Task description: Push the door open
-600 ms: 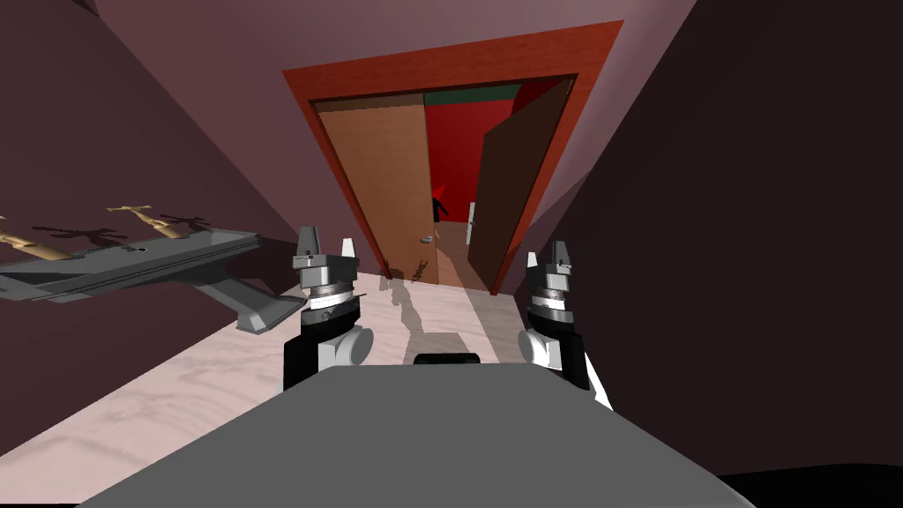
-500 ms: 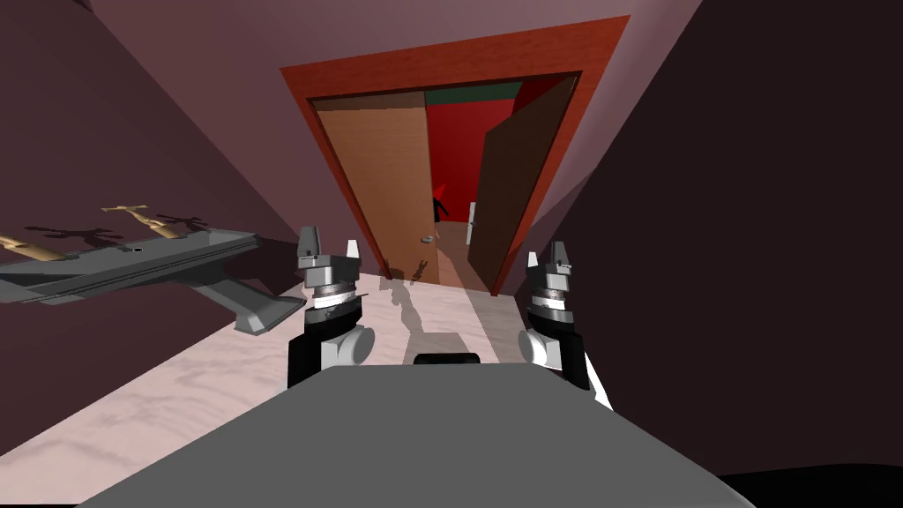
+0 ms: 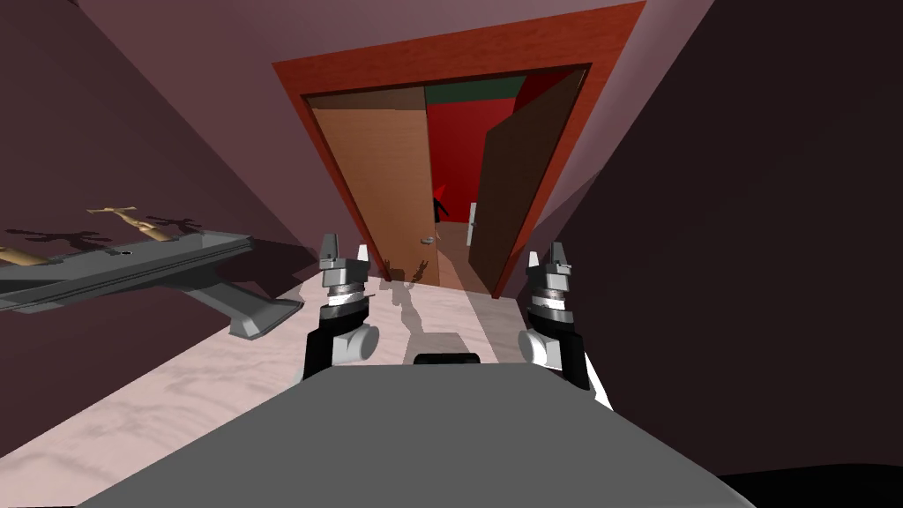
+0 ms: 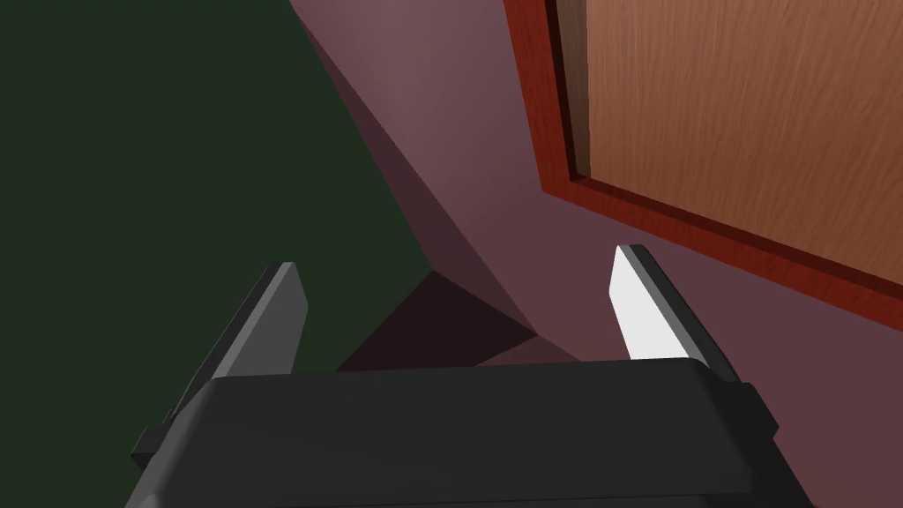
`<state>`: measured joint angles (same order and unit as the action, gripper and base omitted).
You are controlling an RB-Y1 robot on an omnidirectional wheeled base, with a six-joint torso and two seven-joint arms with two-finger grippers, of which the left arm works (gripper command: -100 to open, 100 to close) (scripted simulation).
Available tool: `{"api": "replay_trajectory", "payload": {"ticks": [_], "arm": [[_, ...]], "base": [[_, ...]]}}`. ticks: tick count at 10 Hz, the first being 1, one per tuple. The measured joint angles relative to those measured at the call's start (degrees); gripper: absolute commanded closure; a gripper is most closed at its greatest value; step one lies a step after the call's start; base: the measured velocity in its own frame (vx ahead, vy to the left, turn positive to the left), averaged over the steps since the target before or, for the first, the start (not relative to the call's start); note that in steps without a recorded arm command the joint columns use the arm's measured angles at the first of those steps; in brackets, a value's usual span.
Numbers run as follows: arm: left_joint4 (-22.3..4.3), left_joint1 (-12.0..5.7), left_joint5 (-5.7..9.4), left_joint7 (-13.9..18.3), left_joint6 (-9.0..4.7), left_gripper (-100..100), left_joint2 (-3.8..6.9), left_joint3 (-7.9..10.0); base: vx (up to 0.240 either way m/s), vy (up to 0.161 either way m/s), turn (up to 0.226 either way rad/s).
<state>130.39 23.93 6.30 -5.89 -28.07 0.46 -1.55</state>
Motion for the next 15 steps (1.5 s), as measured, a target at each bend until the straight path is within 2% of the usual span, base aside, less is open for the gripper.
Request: {"api": "replay_trajectory", "payload": {"ticks": [6,8,10,15], "arm": [[-7.6,-2.55,-0.8,0.9,-1.54,-100,1.15,-0.77],[-11.0,-4.16,-1.08,1.3,-1.92,-100,1.51,-0.86],[-14.7,-4.97,-1.31,1.9,-3.27,-100,2.1,-1.06],[-21.4,-7.84,-1.99,2.9,-3.61,-100,2.89,-1.56]], "base": [[0.092,0.015,0.004],[0.095,0.032,0.003],[0.107,0.023,0.005],[0.085,0.015,0.004]]}}
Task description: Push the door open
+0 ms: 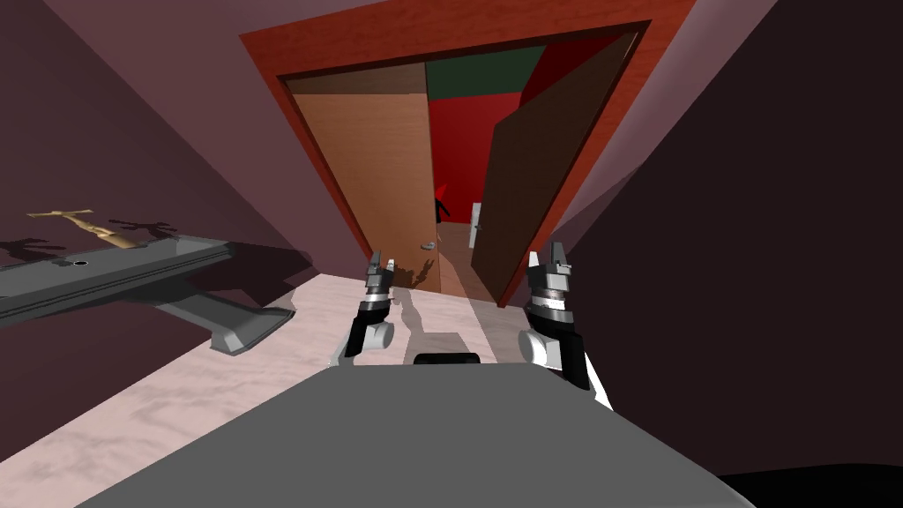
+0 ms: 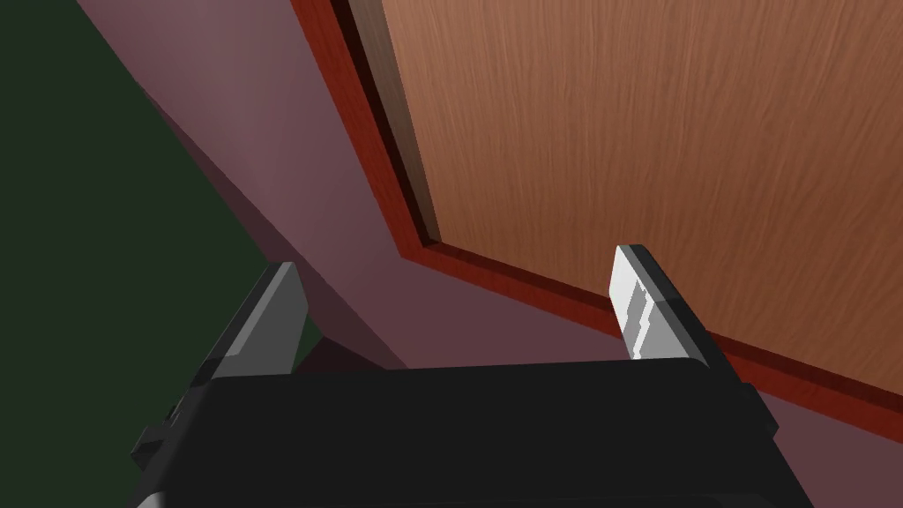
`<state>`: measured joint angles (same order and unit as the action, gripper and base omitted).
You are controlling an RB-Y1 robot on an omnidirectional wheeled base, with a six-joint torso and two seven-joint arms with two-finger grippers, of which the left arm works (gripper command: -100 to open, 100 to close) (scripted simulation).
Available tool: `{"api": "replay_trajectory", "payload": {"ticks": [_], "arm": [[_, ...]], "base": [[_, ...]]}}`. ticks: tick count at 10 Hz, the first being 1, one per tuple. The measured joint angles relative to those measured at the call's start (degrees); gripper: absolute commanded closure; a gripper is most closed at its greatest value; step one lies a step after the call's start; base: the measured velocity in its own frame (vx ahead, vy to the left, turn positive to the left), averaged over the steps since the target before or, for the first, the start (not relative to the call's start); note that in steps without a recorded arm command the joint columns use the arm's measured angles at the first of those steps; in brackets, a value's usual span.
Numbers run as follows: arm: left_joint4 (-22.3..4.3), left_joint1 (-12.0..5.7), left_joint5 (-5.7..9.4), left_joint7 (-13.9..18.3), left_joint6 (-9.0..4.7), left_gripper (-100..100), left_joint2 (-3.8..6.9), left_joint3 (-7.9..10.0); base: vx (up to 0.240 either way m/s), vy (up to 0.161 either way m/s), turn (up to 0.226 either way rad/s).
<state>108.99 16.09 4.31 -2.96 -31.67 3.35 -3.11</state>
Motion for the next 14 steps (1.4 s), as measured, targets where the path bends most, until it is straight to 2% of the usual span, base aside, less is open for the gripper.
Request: {"api": "replay_trajectory", "payload": {"ticks": [2,4,6,9,11,13,14], "arm": [[-2.9,-0.81,-0.2,0.6,-0.85,-100,0.43,-0.16],[-5.7,-1.82,-0.49,0.7,-1.45,-100,0.38,-0.4],[-9.0,-2.88,-0.64,1.5,-2.15,-100,1.08,-0.44],[-13.0,-4.0,-1.14,1.9,-2.98,-100,1.15,-0.98],[-16.6,-5.49,-1.48,2.5,-3.8,-100,1.33,-1.22],[-18.6,-6.02,-1.67,2.9,-3.91,-100,1.53,-1.41],[-19.9,-6.51,-1.81,2.8,-4.25,-100,1.31,-1.52]], "base": [[0.064,0.007,0.003],[0.063,0.021,0.004],[0.091,0.028,0.006],[0.073,0.011,0.004],[0.08,0.02,0.003],[0.048,0.019,0.003],[0.051,0.006,0.004]]}}
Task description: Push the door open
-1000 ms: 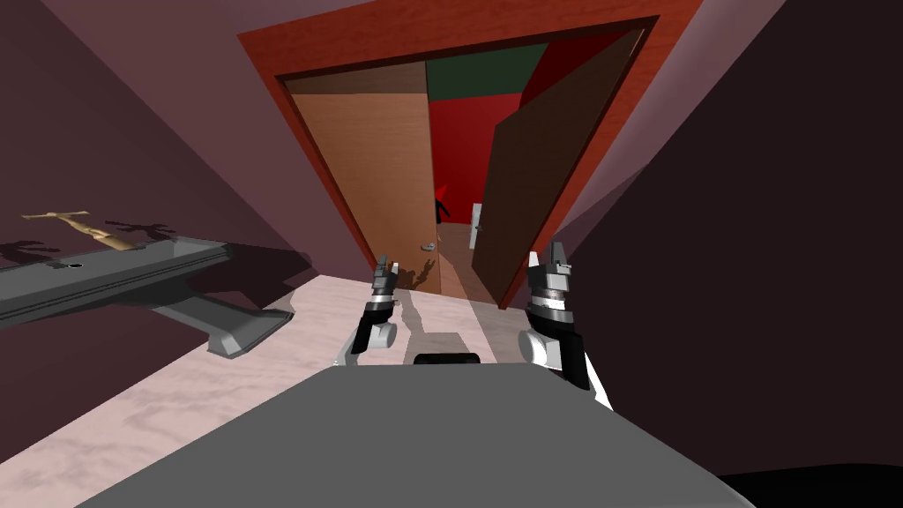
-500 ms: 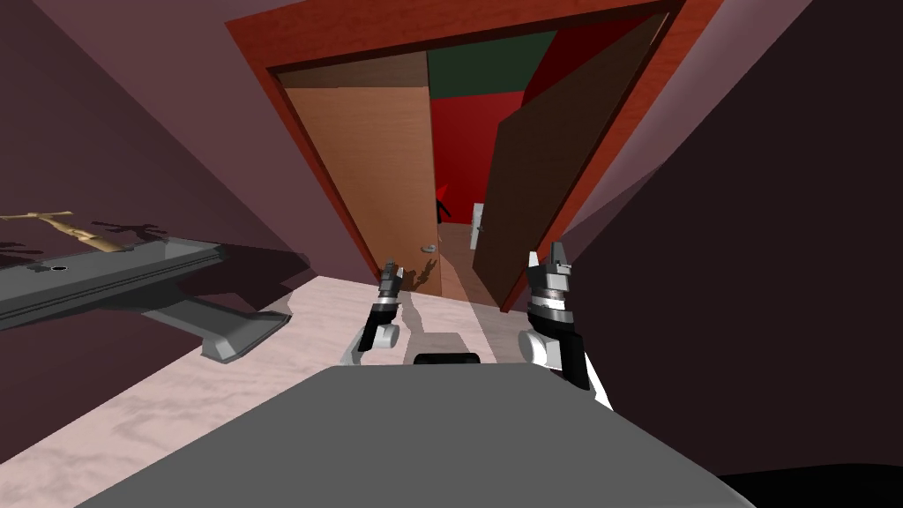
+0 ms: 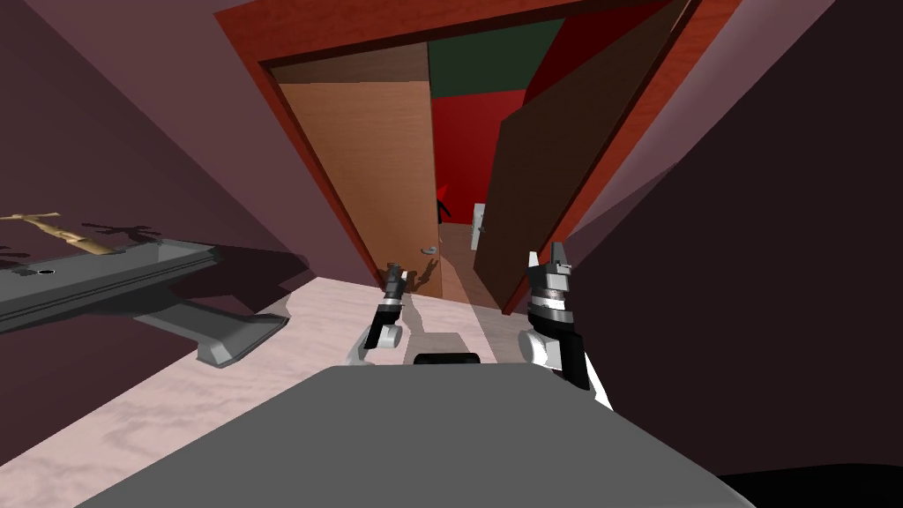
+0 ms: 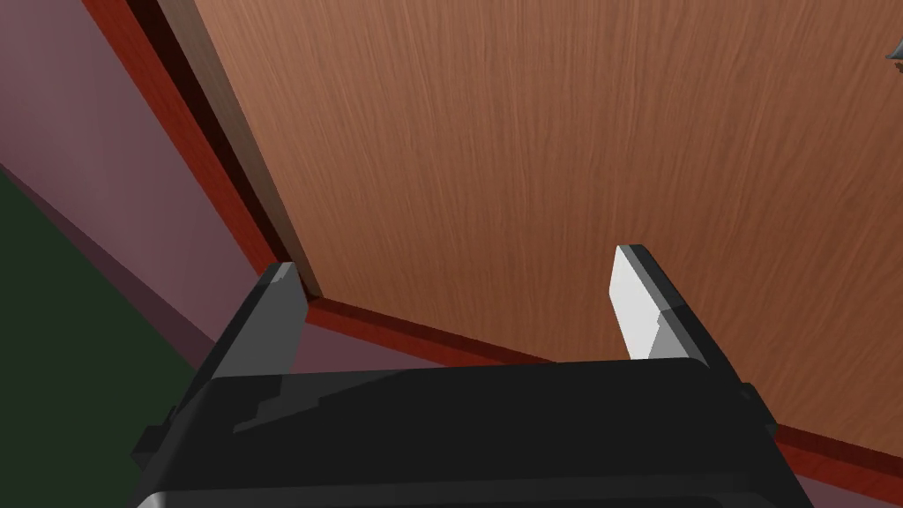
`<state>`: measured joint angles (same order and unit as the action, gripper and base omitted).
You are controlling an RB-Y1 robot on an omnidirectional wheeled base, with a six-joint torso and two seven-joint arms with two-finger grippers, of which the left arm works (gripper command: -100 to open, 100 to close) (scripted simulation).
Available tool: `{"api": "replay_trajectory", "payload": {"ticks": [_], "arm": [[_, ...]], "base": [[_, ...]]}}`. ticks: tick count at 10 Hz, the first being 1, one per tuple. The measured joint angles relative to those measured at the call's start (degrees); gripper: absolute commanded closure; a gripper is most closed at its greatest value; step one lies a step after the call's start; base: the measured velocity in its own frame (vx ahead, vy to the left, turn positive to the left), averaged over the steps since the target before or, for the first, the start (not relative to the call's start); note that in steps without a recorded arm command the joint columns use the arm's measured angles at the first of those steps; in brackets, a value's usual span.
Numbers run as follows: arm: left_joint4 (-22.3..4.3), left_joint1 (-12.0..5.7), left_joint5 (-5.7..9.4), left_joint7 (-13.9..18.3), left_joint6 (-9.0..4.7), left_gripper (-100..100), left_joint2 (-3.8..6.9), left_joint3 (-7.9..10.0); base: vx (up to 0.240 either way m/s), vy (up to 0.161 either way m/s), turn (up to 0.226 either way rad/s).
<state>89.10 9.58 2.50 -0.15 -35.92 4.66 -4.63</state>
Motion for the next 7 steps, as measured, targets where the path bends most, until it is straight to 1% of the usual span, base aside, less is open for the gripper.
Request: {"api": "replay_trajectory", "payload": {"ticks": [2,3,5,7], "arm": [[-3.4,-1.3,-0.2,0.5,-0.62,-100,0.32,-0.09],[-5.3,-2.31,-0.32,0.8,-0.77,-100,0.44,-0.11],[-9.0,-3.55,-0.7,1.4,-1.66,-100,0.55,-0.44],[-12.2,-4.51,-0.98,1.8,-2.36,-100,0.61,-0.68]], "base": [[0.085,0.021,0.006],[0.1,0.022,0.004],[0.106,0.009,0.005],[0.074,0.018,0.004]]}}
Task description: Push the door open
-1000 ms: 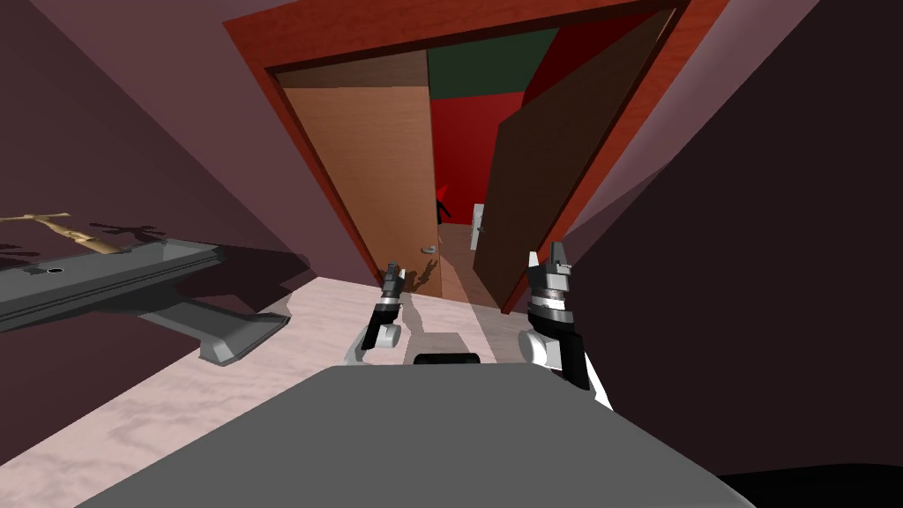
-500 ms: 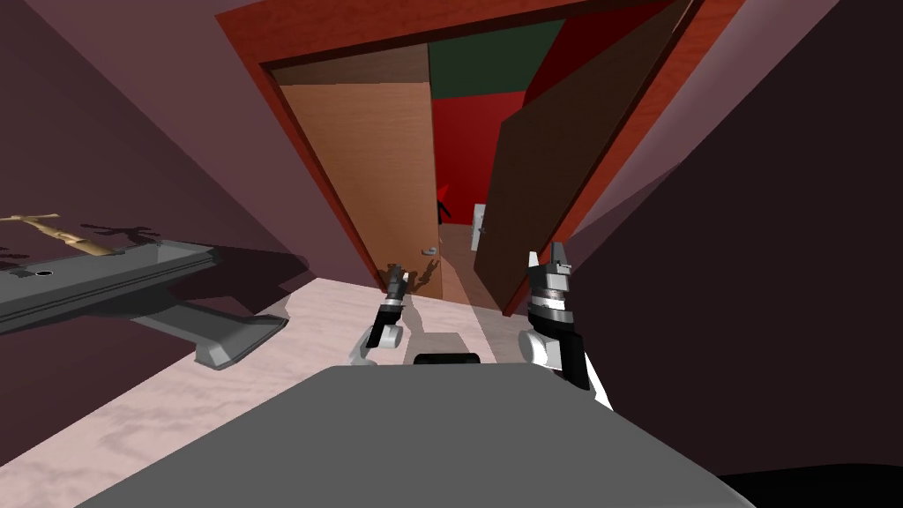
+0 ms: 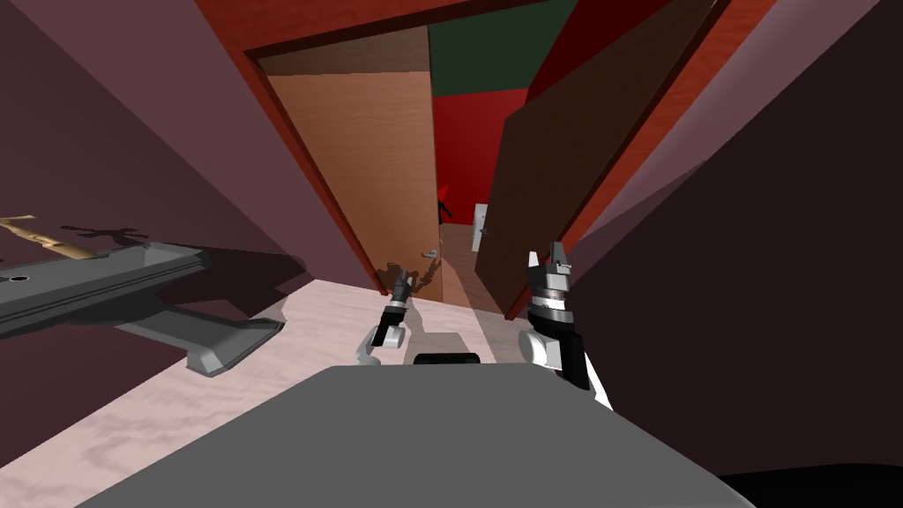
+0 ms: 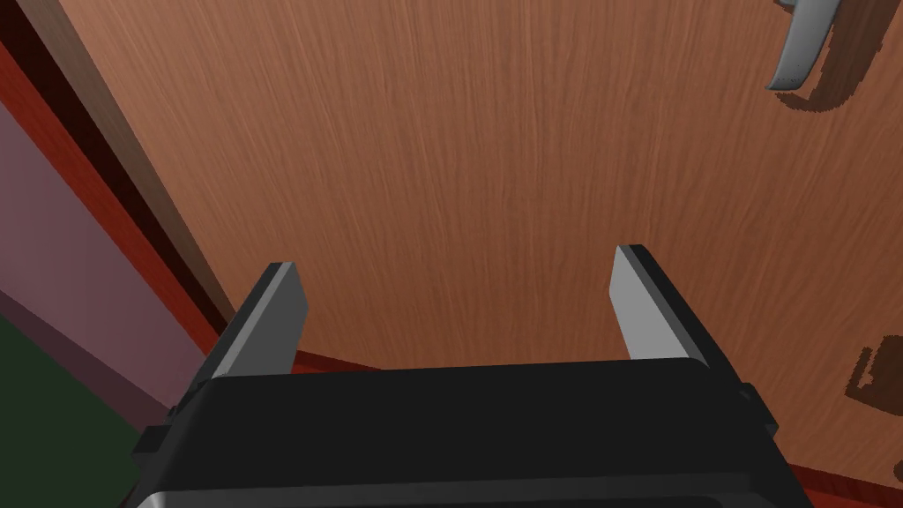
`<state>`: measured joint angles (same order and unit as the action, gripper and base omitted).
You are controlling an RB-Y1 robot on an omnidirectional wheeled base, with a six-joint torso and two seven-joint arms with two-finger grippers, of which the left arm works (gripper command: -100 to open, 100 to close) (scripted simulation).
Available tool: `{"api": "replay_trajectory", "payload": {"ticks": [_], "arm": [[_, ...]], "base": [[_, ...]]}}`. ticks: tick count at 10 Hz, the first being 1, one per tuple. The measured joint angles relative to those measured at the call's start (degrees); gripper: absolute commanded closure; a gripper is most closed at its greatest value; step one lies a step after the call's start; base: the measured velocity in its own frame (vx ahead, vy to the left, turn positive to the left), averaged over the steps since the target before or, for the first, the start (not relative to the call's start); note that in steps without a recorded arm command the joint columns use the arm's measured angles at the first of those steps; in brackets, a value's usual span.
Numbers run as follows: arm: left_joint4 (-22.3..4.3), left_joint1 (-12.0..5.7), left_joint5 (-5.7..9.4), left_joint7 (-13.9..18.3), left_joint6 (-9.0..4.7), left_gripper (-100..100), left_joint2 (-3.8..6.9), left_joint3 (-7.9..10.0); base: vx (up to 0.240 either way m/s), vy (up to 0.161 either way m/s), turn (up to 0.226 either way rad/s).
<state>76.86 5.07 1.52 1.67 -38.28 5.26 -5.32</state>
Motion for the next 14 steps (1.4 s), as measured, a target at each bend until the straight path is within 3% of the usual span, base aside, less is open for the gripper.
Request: {"api": "replay_trajectory", "payload": {"ticks": [9,14], "arm": [[-15.0,-5.29,-1.22,2.1,-2.72,-100,0.32,-0.95],[-22.9,-7.98,-2.05,3.0,-4.1,-100,-0.2,-1.61]], "base": [[0.084,0.019,0.004],[0.1,0.021,0.004]]}}
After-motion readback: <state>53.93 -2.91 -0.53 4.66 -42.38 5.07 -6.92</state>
